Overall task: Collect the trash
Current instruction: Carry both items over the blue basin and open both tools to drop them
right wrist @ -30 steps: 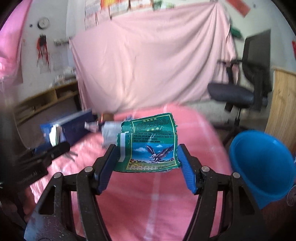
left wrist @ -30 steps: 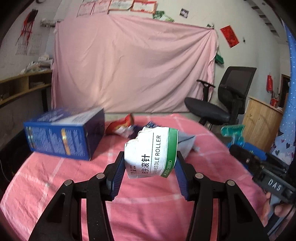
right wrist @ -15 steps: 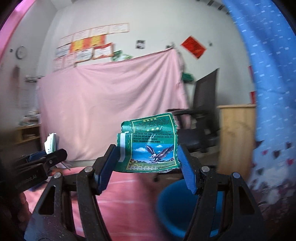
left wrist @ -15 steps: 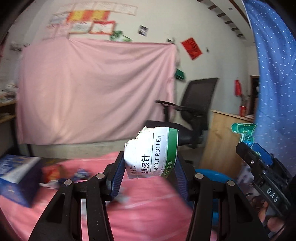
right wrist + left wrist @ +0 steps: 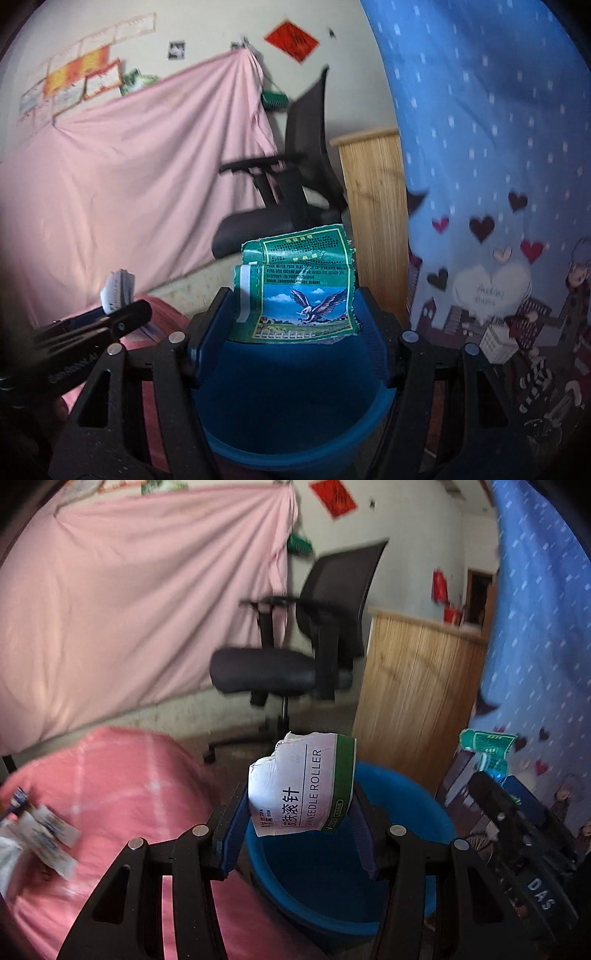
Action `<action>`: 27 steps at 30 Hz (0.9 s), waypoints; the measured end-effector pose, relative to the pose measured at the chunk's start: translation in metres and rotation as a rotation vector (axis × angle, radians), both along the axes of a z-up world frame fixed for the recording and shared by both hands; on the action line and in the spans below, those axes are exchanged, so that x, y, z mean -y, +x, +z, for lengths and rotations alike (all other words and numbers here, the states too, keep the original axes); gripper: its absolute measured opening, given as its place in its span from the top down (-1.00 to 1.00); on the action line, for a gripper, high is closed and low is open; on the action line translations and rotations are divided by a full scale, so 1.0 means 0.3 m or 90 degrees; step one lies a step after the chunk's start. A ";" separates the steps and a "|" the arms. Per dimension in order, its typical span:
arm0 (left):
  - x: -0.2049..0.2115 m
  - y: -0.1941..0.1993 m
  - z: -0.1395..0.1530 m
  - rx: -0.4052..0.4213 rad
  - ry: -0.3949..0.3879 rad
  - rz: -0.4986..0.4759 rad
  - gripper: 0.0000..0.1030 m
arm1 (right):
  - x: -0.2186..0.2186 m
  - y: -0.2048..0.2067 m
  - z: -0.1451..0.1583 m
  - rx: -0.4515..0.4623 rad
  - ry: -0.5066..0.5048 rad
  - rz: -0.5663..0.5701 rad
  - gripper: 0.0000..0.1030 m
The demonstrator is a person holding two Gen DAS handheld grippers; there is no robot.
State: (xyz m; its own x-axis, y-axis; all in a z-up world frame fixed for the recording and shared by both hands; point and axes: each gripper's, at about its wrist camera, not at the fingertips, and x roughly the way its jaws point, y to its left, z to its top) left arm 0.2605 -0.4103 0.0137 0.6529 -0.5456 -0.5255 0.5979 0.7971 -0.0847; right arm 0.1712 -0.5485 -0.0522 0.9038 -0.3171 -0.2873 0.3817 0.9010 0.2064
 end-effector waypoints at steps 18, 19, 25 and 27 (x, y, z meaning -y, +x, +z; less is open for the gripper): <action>-0.014 0.135 -0.082 -0.176 0.034 0.015 -0.24 | 0.102 0.081 -0.144 -0.118 0.097 -0.005 -0.55; -0.020 0.128 -0.074 -0.169 0.029 0.016 -0.24 | 0.108 0.077 -0.142 -0.117 0.104 -0.008 -0.55; -0.110 0.045 0.027 -0.092 -0.044 0.033 -0.46 | 0.104 0.027 -0.060 -0.075 0.102 -0.013 -0.65; -0.161 0.011 0.064 -0.064 -0.067 0.045 -0.51 | 0.084 -0.005 -0.024 -0.053 0.098 -0.005 -0.80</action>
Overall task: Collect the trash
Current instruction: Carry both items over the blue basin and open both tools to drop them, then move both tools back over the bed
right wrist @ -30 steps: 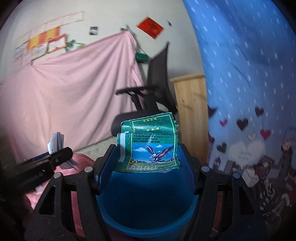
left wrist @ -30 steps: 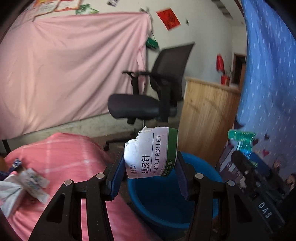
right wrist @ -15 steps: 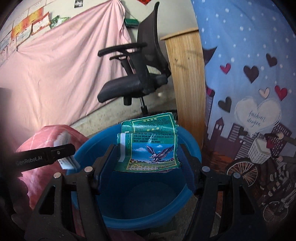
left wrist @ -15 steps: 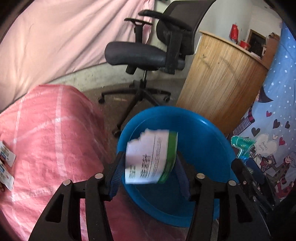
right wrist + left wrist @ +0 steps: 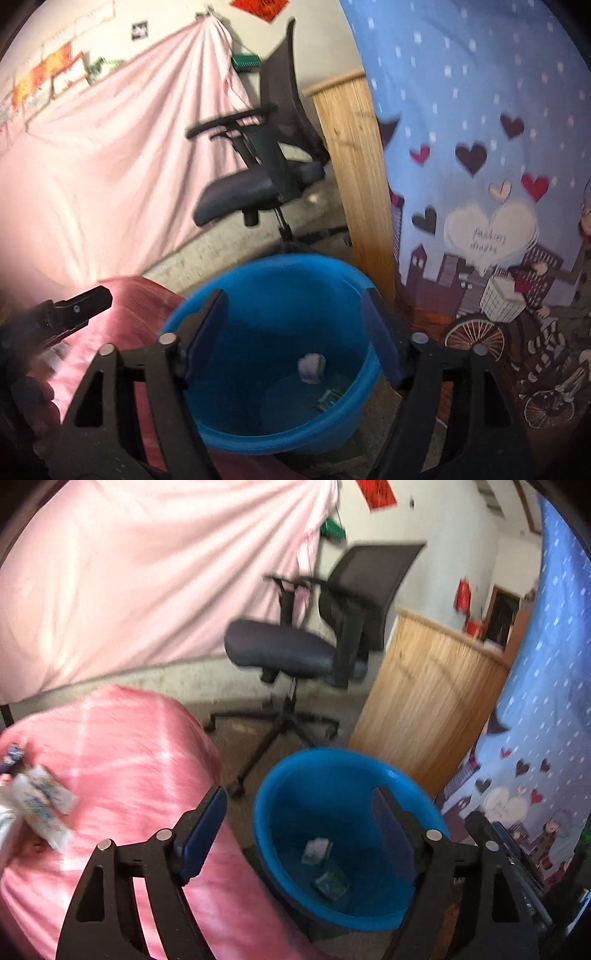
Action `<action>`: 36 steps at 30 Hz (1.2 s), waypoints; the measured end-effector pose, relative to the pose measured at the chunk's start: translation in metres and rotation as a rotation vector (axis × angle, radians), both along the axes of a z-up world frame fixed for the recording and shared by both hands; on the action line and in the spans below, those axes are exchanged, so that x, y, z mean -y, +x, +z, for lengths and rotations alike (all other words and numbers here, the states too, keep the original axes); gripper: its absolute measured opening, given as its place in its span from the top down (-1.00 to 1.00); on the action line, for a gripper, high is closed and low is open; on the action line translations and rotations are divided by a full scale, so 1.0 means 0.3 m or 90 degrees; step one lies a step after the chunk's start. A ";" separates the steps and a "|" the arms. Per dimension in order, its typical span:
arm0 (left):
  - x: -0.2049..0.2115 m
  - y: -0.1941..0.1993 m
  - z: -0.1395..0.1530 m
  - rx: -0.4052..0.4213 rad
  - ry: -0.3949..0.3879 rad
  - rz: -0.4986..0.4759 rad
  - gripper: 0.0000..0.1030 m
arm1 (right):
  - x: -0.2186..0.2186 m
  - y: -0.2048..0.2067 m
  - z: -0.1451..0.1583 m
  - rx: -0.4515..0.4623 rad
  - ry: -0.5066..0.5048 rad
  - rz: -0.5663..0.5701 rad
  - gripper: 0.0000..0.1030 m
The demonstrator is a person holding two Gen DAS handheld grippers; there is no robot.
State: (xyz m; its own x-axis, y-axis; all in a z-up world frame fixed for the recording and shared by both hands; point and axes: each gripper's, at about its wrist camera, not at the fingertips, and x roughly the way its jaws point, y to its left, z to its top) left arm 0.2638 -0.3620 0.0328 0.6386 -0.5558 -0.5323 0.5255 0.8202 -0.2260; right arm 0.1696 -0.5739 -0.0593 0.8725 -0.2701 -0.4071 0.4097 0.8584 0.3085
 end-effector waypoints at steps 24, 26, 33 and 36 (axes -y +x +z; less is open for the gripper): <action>-0.732 -0.294 0.136 0.196 -0.043 0.271 -0.97 | -0.522 -0.109 0.306 0.237 -0.187 0.161 -1.00; -0.785 -0.321 0.138 0.214 -0.035 0.292 -0.97 | -0.571 -0.097 0.313 0.240 -0.196 0.184 -1.00; -0.919 -0.349 0.075 0.231 0.017 0.330 -0.97 | -0.711 -0.028 0.287 0.209 -0.195 0.272 -1.00; -0.962 -0.329 0.030 0.216 0.032 0.339 -0.97 | -0.772 0.019 0.265 0.179 -0.203 0.310 -1.00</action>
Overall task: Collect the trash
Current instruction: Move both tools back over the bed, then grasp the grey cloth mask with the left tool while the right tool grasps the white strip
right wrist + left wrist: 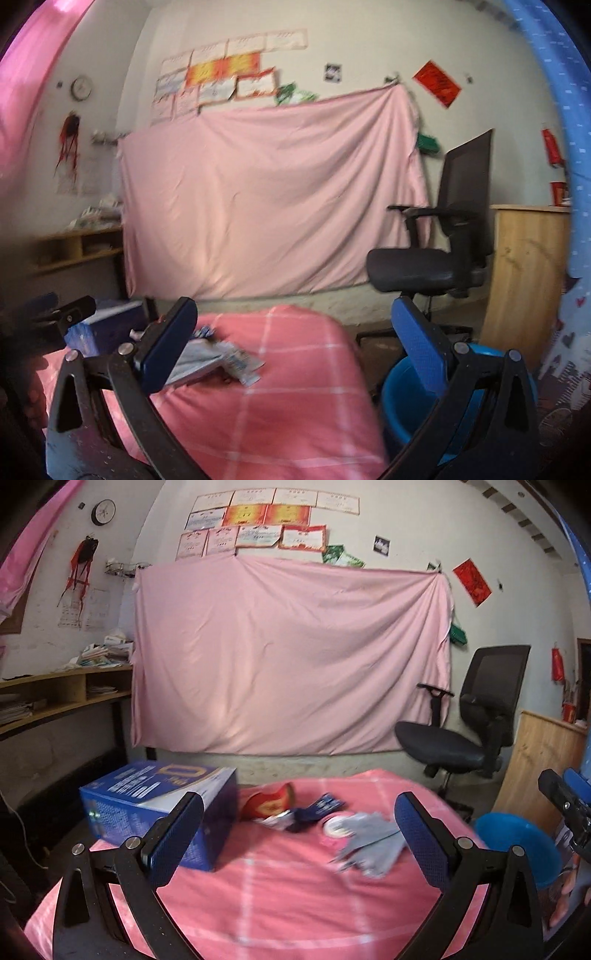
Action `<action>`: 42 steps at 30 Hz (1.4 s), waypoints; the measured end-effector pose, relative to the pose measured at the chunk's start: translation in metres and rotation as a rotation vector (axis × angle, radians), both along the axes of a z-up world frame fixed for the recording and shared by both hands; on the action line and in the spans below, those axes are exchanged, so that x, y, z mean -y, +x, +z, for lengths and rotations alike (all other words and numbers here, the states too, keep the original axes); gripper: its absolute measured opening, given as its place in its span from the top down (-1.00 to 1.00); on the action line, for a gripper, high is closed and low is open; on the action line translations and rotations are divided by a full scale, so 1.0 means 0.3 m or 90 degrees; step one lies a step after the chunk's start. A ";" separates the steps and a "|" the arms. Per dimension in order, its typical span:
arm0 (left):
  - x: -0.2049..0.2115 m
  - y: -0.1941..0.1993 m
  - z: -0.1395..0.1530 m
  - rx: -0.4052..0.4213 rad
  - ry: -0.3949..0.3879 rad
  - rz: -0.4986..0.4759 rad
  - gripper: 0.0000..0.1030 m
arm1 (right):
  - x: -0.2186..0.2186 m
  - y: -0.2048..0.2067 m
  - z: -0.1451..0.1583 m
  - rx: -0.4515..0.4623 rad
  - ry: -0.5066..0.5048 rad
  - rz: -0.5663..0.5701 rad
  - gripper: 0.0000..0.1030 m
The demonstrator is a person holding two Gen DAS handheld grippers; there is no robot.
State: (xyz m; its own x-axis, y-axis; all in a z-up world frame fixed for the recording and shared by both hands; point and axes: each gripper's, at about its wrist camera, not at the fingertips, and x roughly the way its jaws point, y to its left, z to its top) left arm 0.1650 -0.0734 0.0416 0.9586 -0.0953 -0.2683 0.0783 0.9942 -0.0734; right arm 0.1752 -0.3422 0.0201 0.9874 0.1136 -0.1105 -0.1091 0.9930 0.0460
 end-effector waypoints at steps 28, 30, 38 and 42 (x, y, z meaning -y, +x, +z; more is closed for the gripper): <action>0.118 0.336 -0.184 -0.214 -0.002 -0.196 0.11 | -0.115 0.435 -0.256 -0.359 -0.114 0.132 -0.39; 0.115 0.359 -0.189 -0.231 -0.009 -0.201 0.23 | -0.127 0.467 -0.267 -0.379 -0.125 0.140 -0.34; 0.083 0.411 -0.215 -0.288 -0.047 -0.214 0.86 | -0.173 0.520 -0.292 -0.420 -0.160 0.163 -0.24; 0.070 0.383 -0.199 -0.275 -0.048 -0.211 0.96 | -0.180 0.531 -0.299 -0.428 -0.166 0.179 0.21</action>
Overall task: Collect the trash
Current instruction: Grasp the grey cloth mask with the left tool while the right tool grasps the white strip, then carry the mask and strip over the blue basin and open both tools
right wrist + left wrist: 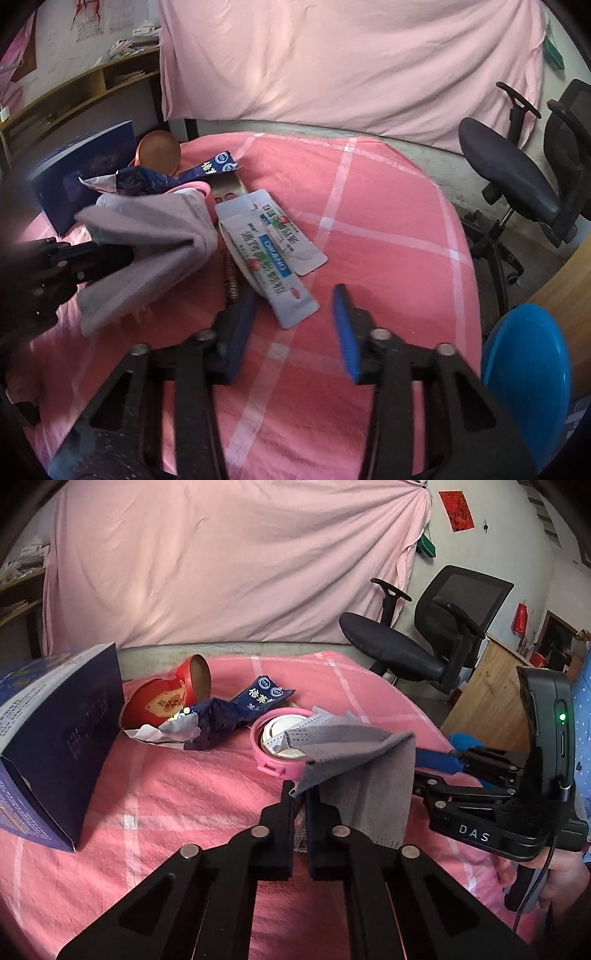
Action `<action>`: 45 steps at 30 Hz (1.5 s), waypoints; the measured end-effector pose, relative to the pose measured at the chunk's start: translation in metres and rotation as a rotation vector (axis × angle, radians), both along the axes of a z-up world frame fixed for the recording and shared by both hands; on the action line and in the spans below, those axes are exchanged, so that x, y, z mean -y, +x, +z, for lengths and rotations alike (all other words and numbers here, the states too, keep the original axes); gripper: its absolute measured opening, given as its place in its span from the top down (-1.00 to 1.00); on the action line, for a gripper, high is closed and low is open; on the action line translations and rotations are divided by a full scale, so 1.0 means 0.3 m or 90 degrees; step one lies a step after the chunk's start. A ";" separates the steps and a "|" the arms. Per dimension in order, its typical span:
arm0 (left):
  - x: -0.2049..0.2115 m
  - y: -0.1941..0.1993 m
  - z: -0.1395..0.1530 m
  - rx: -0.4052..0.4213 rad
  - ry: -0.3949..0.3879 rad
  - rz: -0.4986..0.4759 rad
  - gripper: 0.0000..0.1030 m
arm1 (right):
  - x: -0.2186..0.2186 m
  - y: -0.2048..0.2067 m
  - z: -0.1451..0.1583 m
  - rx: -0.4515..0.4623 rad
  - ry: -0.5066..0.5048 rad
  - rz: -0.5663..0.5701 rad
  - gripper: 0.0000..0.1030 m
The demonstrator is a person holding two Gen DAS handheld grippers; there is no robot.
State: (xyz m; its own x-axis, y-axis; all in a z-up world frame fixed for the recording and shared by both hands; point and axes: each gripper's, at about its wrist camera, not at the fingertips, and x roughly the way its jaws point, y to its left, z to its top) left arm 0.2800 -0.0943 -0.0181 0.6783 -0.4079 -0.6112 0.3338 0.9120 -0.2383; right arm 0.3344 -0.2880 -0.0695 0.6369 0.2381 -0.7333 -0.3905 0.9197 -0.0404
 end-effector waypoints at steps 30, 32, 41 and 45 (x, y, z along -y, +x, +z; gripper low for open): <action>0.110 -0.254 0.085 0.124 0.062 0.041 1.00 | 0.121 -0.276 0.089 0.122 0.094 -0.074 0.73; 0.117 -0.266 0.095 0.132 0.057 0.046 1.00 | 0.130 -0.304 0.103 0.142 0.098 -0.080 0.73; 0.136 -0.305 0.168 0.172 0.038 0.060 1.00 | 0.150 -0.415 0.174 0.253 0.111 -0.094 0.73; 0.147 -0.327 0.200 0.191 0.034 0.064 1.00 | 0.167 -0.435 0.195 0.279 0.119 -0.097 0.73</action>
